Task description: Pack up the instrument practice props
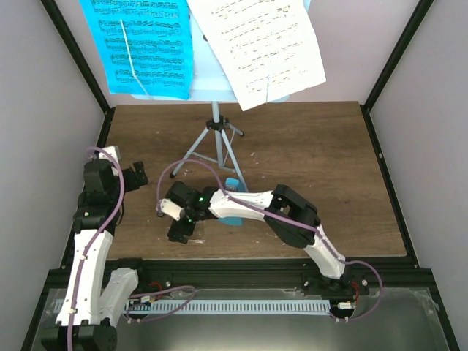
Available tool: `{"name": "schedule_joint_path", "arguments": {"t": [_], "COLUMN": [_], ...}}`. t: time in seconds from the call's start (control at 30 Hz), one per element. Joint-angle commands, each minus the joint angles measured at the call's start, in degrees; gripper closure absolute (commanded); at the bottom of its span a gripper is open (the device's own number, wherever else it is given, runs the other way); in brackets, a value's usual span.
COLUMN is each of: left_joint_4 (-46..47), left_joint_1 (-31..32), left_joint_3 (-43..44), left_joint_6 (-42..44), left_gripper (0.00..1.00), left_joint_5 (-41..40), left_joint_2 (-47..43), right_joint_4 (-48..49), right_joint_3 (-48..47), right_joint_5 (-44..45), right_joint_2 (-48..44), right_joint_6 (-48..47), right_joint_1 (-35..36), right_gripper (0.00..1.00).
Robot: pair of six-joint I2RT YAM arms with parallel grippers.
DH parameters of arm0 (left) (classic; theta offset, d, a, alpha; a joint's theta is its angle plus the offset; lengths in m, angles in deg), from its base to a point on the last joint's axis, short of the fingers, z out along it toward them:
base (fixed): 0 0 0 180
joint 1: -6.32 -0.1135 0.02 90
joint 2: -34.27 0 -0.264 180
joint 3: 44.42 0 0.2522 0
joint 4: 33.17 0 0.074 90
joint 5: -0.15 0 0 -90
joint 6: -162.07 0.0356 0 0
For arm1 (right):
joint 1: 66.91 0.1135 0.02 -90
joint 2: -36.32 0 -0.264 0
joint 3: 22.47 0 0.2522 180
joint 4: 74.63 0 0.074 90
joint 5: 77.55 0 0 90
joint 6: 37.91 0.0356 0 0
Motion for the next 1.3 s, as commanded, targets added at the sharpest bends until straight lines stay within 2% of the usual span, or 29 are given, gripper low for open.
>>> {"name": "schedule_joint_path", "arguments": {"t": [0.0,0.27,0.77,1.03,1.27], "left_joint_4": [0.35,0.44,0.44,0.44,0.61], "left_joint_1": [0.5,1.56,2.19,2.26,2.36], "left_joint_3": [0.19,0.06,-0.16,-0.26,-0.34], "left_joint_6": [0.58,0.66,0.78,0.76,0.82], "left_gripper": [0.01,0.01,0.01,0.01,0.01], "left_joint_5": [-0.61,-0.66,-0.48,-0.48,-0.22], "left_joint_2": [-0.37,-0.29,-0.29,-0.37,-0.46], "right_joint_4": [-3.33,-4.96,-7.87,-4.97,0.87], "right_joint_3": [-5.02,-5.85,-3.4,-0.38,5.23], "right_joint_5": [0.97,4.08,8.11,8.78,6.87], "right_joint_2": [3.13,5.84,5.28,2.99,-3.68], "right_joint_6": [-4.61,-6.25,-9.06,-9.01,-8.55], "right_joint_1": [1.89,3.66,3.75,3.75,3.74], "right_gripper": [0.0,0.0,0.23,0.34,0.4]}}
